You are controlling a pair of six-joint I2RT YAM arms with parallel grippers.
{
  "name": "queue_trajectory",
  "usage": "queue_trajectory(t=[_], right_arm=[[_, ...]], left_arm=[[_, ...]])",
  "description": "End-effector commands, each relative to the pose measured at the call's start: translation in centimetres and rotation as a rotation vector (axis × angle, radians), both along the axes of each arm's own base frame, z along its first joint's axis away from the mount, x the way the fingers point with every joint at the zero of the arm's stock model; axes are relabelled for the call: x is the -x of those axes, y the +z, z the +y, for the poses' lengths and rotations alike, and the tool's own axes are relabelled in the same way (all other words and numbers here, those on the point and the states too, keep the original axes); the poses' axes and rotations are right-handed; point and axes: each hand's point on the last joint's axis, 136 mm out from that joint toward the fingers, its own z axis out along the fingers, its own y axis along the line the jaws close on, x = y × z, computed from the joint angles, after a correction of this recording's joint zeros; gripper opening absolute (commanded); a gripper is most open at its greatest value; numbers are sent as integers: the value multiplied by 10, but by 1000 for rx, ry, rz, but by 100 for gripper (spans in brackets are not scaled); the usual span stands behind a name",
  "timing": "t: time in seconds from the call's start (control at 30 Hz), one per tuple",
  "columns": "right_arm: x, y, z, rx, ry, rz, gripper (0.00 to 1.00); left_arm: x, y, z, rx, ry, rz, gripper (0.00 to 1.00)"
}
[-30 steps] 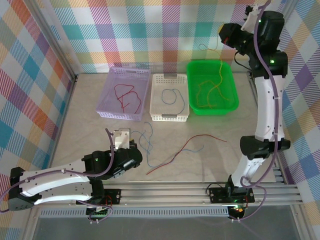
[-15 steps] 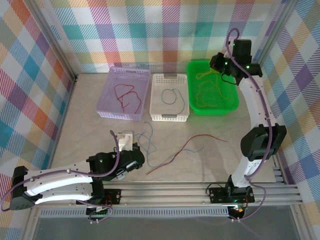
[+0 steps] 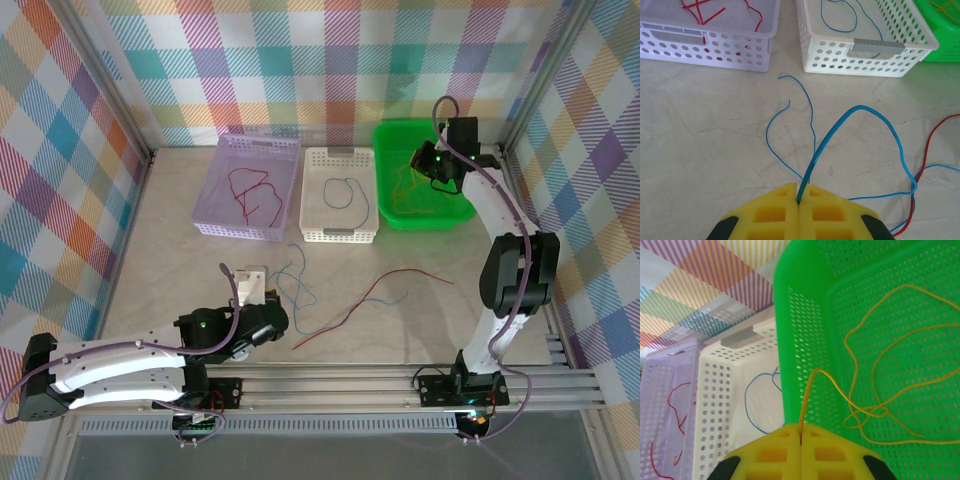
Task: Untangle the cables
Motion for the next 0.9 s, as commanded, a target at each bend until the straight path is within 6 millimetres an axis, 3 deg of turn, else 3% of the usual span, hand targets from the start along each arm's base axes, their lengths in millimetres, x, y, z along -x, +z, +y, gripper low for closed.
queue_trajectory(t=[0.0,0.2,0.27,0.4,0.47,0.87], right_arm=[[-1,-26,-1,-15,-5,41,0],[6,-55,-4,15,-4,113,0],[9,-60,-6,32,-7,120,8],[14,-63,-10,59,-8,122,26],[17,-65,-12,68,-11,132,31],[24,-68,-10,52,-8,163,41]], left_arm=[[3,-2,0,30,5,7,0],[3,-9,-3,37,2,22,0],[3,-11,-4,37,1,25,0],[3,-11,-6,36,-1,27,0],[3,-10,-8,39,-2,27,0],[4,-7,-14,36,-12,33,0]])
